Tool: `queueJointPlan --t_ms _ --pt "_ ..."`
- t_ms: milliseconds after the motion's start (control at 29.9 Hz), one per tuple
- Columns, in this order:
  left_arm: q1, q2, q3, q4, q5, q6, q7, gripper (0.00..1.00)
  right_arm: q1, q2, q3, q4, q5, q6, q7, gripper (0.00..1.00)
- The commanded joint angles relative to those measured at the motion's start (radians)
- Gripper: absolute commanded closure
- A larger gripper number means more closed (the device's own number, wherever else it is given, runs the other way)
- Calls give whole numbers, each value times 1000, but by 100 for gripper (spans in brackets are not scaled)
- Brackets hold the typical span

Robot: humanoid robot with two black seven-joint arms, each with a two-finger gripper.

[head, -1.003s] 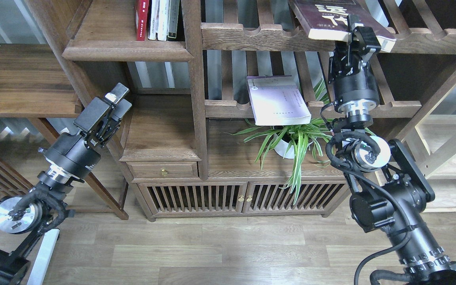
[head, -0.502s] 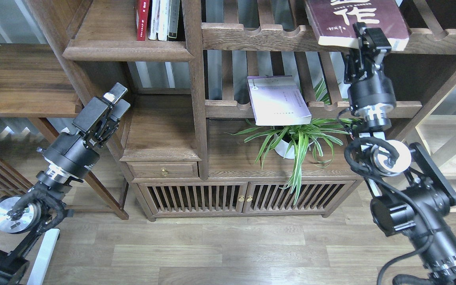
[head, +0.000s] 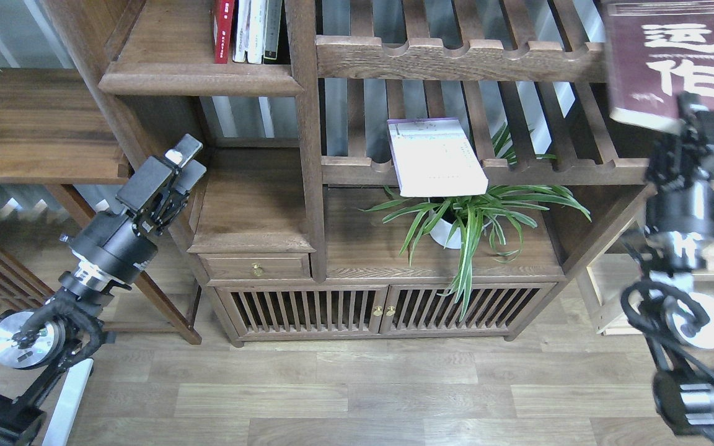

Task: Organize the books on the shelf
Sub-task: 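Pull the maroon book off the shelf and lower it with the right gripper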

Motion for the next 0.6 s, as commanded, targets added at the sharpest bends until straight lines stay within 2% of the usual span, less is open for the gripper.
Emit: queueJointPlan --t_ms 0,301,502,568 --pt "4 -5 2 0 4 1 0 10 -106 2 29 -27 12 9 9 97" --pt "12 -26 16 0 25 -1 0 10 -307 25 46 -113 14 9 19 96" --pt "55 -48 19 -3 56 -5 2 10 -406 29 34 -145 17 9 19 96" --pt "79 -48 20 -3 59 -10 14 10 -439 39 18 -152 17 9 18 96"
